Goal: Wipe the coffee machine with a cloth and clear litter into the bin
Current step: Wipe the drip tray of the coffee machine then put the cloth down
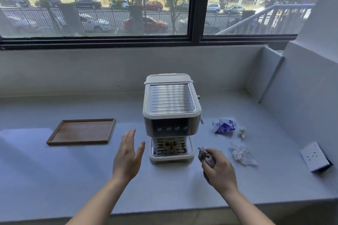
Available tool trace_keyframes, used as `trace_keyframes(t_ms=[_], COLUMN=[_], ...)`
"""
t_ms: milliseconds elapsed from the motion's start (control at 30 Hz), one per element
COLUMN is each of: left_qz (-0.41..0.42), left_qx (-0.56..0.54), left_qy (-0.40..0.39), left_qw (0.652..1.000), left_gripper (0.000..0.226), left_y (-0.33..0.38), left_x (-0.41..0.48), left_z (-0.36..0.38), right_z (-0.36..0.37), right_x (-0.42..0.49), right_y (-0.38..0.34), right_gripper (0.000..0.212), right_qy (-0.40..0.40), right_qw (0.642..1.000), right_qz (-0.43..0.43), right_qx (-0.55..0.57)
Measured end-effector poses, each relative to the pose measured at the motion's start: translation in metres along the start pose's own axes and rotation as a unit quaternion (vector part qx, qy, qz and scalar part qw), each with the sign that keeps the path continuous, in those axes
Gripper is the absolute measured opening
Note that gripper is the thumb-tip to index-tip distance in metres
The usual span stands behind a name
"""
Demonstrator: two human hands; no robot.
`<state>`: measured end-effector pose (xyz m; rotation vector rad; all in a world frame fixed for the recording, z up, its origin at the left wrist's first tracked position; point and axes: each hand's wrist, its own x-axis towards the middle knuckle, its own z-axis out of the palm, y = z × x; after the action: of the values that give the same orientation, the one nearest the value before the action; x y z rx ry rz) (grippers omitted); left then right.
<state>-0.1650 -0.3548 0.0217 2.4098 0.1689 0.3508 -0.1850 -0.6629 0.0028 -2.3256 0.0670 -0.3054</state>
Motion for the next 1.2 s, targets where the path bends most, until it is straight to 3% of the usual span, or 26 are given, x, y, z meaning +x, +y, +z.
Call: trace_keyframes(t_ms=[100,300,533,833,900,1067,1200], left_qz=[-0.018,0.004,-0.001,0.046,0.048,0.047,0.039], left_qx=[0.071,0.096,0.047,0.167,0.175,0.159,0.159], left_qy=[-0.102,-0.161,-0.132,-0.052,-0.052,-0.044,-0.047], left_qw=[0.992,0.982,0.990,0.983,0.982,0.985,0.985], left_gripper=[0.068,0.070,0.076,0.083,0.085,0.086,0.086], left_y=[-0.032,-0.047,-0.047,-0.056,-0.056,-0.055,-0.053], left_x=[-0.017,-0.016,-0.021,-0.027,-0.027,-0.027,-0.027], left_z=[0.023,0.061,0.101,0.127,0.128,0.125,0.125], right_z=[0.013,0.047,0.077,0.084,0.081,0.071,0.085], right_x=[-0.011,-0.027,-0.040,-0.035,-0.028,-0.004,0.020], right_y=[0.002,0.016,0.049,0.064,0.062,0.049,0.032], right_gripper=[0.030,0.036,0.049,0.035,0.028,0.028,0.034], right_qy=[-0.022,-0.067,-0.049,-0.004,0.005,0.042,0.062], right_qw=[1.000,0.994,0.982,0.968,0.968,0.985,0.983], right_qz=[0.002,-0.047,-0.130,-0.188,-0.208,-0.151,-0.165], right_qx=[-0.010,-0.078,-0.127,-0.166,-0.142,0.070,0.044])
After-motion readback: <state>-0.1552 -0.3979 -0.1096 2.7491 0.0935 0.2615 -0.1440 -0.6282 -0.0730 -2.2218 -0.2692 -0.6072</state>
